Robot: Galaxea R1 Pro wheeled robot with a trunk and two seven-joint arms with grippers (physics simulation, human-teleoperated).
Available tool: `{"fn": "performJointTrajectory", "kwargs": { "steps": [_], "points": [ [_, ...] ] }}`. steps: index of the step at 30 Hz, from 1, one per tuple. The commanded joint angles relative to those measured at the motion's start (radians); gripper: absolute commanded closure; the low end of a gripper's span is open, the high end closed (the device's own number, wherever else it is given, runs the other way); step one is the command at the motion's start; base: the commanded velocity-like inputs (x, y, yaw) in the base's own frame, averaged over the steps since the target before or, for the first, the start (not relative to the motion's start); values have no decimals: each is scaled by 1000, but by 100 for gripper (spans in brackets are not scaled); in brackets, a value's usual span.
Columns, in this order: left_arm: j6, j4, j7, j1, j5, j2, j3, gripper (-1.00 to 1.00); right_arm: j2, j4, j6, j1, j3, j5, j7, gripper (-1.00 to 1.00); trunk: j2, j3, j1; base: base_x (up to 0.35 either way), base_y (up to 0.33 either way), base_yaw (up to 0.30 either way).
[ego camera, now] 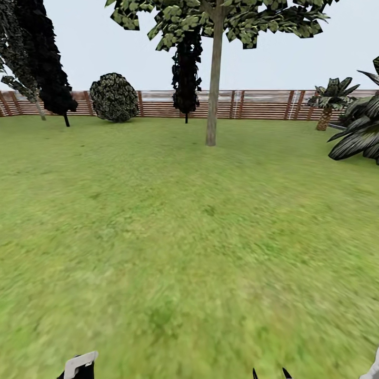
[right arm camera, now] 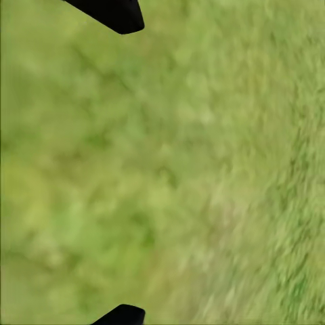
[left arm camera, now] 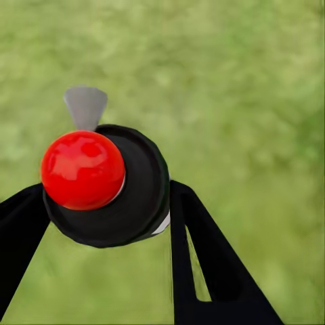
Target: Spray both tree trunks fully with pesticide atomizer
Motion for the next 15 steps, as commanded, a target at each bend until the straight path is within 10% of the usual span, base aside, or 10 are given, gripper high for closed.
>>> {"fn": "performJointTrajectory", "kwargs": {
  "steps": [1,15],
  "points": [
    [0,0,0,0,0,0,0,100,0,0,0,0,0,0,0,-100,0,0,0,340,0,0],
    [0,-1,0,0,0,0,0,100,0,0,0,0,0,0,0,-100,0,0,0,340,0,0]
  ]
}}
